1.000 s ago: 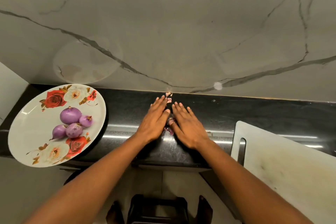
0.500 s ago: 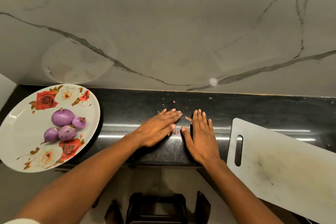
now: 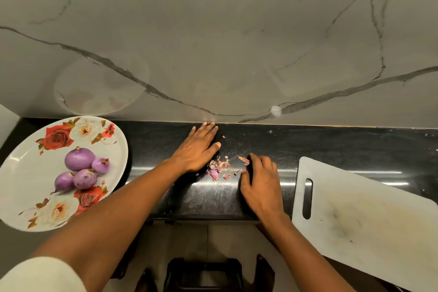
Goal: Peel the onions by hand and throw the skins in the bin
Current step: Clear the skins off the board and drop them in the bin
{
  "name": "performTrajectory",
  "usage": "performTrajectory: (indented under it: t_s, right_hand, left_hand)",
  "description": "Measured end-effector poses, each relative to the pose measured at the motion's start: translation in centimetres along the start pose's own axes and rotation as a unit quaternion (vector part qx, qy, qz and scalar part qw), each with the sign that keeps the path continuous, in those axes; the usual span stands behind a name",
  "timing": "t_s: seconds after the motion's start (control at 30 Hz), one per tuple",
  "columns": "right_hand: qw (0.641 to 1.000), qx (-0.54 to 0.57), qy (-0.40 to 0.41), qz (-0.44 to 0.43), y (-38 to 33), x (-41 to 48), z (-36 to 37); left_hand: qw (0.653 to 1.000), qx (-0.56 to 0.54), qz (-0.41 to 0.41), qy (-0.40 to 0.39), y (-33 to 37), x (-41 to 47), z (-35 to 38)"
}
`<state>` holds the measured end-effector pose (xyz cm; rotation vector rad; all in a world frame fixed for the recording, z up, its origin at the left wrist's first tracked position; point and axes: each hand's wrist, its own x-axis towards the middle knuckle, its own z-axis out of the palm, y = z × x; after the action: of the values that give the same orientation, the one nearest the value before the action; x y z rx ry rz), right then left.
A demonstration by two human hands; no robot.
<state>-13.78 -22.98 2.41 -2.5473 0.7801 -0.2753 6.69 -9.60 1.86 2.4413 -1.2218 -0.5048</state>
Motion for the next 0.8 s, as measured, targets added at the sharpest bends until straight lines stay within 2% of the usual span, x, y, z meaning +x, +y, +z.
performTrajectory:
  t_s: [0.1, 0.2, 0.27, 0.37, 0.43, 0.53, 0.6, 0.67, 0.73, 0.8]
  right_hand:
    - [0.999, -0.024, -0.022, 0.023, -1.1, 0.6, 0.0]
    - [0.999, -0.007, -0.040, 0.023, -2.5, 0.1, 0.7]
    - [0.997, 0.020, -0.069, 0.001, -3.2, -0.6, 1.1]
    - [0.991, 0.073, -0.106, -0.041, -3.3, -0.9, 1.2]
    - [0.991, 0.097, -0.076, -0.046, -2.8, -0.1, 0.7]
    - [0.994, 0.095, -0.019, -0.049, -2.0, 2.8, -0.1]
    - [0.996, 0.040, -0.063, -0.047, -1.3, 5.0, 0.0]
    - [0.988, -0.040, -0.139, -0.056, -0.7, 6.3, 0.5]
    - [0.972, -0.099, -0.185, -0.106, -0.5, 5.8, 1.1]
    - [0.955, -0.112, -0.213, -0.175, -0.7, 3.9, 1.3]
  left_hand:
    - [0.998, -0.031, 0.055, -0.023, 0.4, -0.4, 1.2]
    - [0.981, -0.133, 0.129, -0.057, 1.4, -2.4, 2.0]
    - [0.963, -0.246, 0.102, -0.035, 1.8, -3.8, 2.2]
    - [0.938, -0.339, 0.034, 0.068, 1.5, -4.7, 1.2]
    - [0.937, -0.326, 0.006, 0.125, 0.5, -4.3, 0.3]
    - [0.962, -0.250, -0.022, 0.109, -0.4, -3.3, -0.9]
    - [0.987, -0.138, -0.047, 0.068, -0.8, -2.8, -0.7]
    - [0.996, -0.038, -0.074, 0.027, -1.2, -2.4, -0.1]
    - [0.996, 0.024, -0.083, 0.003, -1.3, -2.3, 0.4]
    - [0.996, 0.063, -0.064, -0.009, -1.0, -2.5, 1.0]
